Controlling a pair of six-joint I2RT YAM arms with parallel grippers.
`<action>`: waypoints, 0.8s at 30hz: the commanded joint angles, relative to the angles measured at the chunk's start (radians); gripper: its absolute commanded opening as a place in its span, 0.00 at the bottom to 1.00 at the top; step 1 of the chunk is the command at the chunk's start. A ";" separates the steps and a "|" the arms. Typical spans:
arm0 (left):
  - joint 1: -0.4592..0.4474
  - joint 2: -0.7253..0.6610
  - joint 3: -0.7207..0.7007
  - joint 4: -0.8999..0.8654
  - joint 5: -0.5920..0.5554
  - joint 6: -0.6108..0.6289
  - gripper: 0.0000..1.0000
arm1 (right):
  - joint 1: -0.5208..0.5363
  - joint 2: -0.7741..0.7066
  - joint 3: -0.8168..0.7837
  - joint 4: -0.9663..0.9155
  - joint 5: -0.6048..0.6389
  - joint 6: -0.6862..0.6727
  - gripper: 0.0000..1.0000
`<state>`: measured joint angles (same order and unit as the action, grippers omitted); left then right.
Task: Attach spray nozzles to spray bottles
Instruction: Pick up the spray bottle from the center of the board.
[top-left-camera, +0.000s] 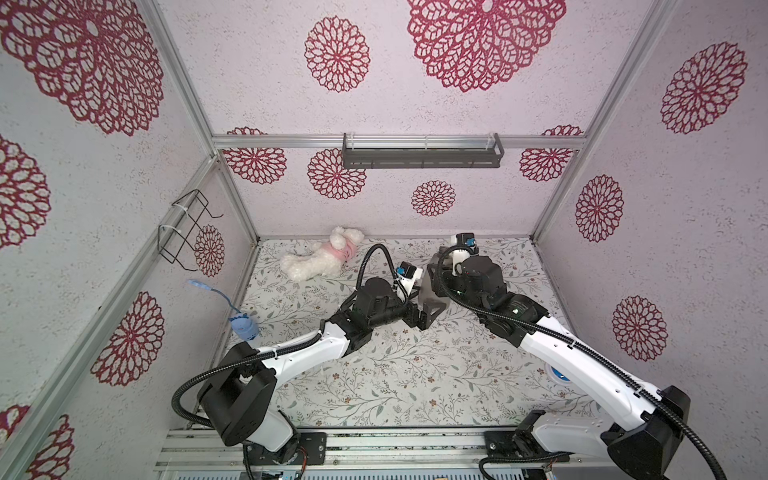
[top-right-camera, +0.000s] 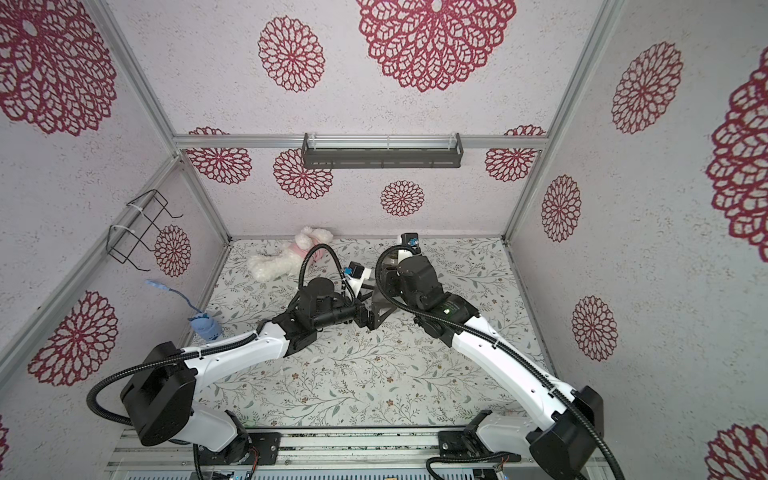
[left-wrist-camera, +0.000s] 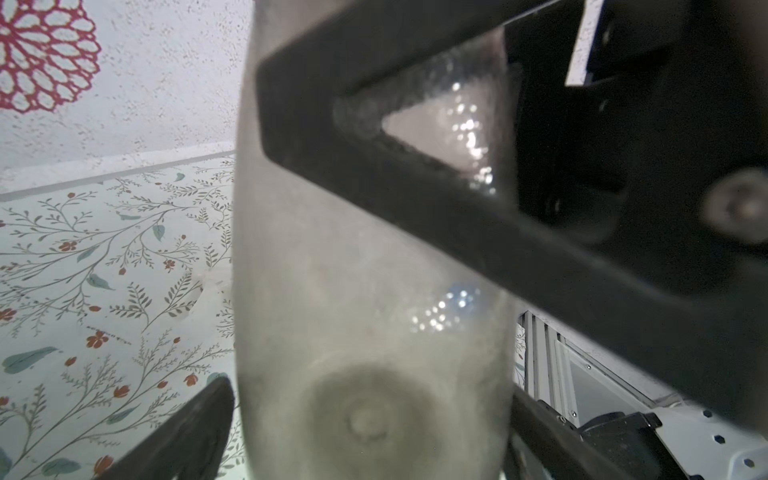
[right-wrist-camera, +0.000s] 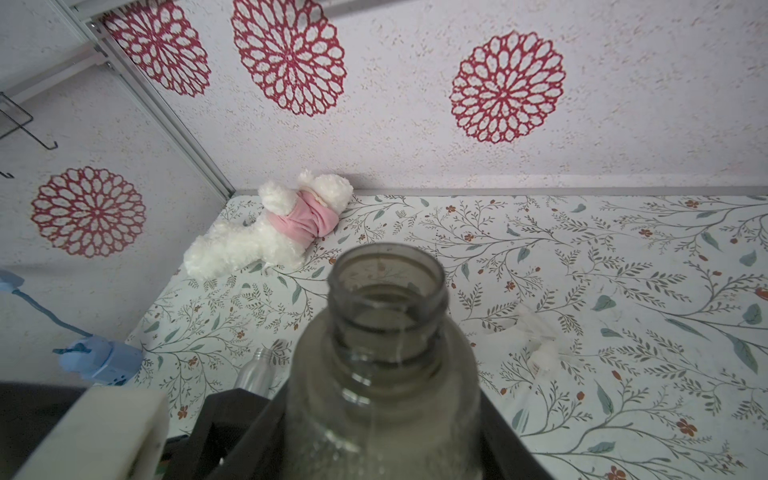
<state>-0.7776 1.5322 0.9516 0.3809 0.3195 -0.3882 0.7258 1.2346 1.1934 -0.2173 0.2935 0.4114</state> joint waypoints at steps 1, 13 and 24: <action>-0.014 0.017 0.014 0.053 -0.003 0.020 0.98 | 0.006 -0.034 0.006 0.058 0.012 0.020 0.54; -0.014 0.023 0.030 0.065 -0.012 0.036 0.90 | 0.022 -0.018 0.009 0.056 -0.006 0.033 0.54; -0.015 0.022 -0.005 0.150 -0.017 0.035 0.69 | 0.027 -0.003 0.014 0.074 -0.032 0.055 0.55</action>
<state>-0.7845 1.5585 0.9543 0.4393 0.3077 -0.3679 0.7357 1.2308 1.1927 -0.1768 0.2947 0.4244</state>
